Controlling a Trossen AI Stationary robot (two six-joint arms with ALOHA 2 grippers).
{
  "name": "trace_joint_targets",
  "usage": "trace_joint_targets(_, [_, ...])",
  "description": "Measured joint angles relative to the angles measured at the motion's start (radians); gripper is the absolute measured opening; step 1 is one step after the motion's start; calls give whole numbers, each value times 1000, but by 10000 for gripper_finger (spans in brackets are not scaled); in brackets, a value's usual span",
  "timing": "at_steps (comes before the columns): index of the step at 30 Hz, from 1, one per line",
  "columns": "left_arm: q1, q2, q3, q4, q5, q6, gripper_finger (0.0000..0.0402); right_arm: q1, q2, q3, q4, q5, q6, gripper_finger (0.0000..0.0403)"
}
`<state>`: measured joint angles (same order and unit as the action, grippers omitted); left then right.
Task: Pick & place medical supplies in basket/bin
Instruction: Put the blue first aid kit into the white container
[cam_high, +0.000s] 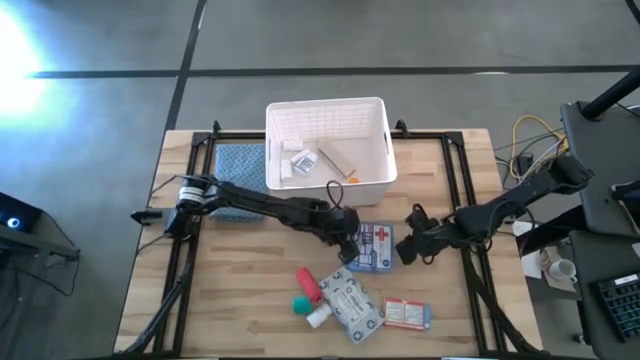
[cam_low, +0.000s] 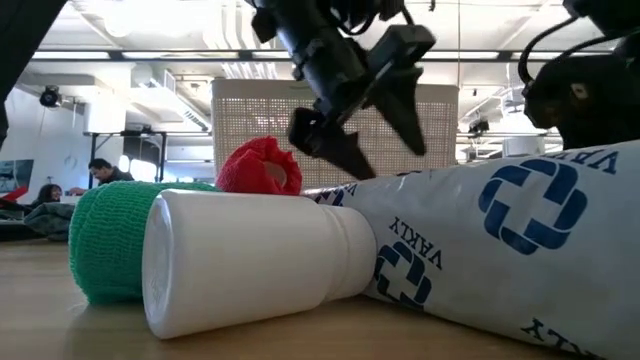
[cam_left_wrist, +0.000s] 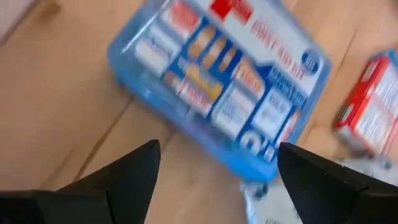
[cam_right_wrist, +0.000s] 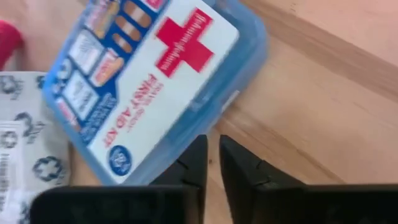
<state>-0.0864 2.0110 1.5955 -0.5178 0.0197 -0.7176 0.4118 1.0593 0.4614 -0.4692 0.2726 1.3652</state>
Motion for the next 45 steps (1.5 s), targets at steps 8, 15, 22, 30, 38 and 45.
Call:
trace_joint_targets(8, [-4,1,-70,70,13,-82,301,-6,-65,-8,0,25,-11,151])
trace_joint_targets(15, [-4,0,-114,163,7,-101,301,-71,-36,-56,55,49,79,249])
trace_joint_targets(22, [-5,-2,-163,203,7,-157,301,-162,-31,-234,428,43,125,275])
trace_joint_targets(30, [-5,-2,-243,219,6,-208,301,-185,19,-331,608,44,180,276])
trace_joint_targets(38, [-2,-4,-283,298,2,-236,301,-187,109,-322,731,49,133,279])
trace_joint_targets(45, [5,-4,-279,307,9,-226,301,-188,241,-248,827,51,9,279])
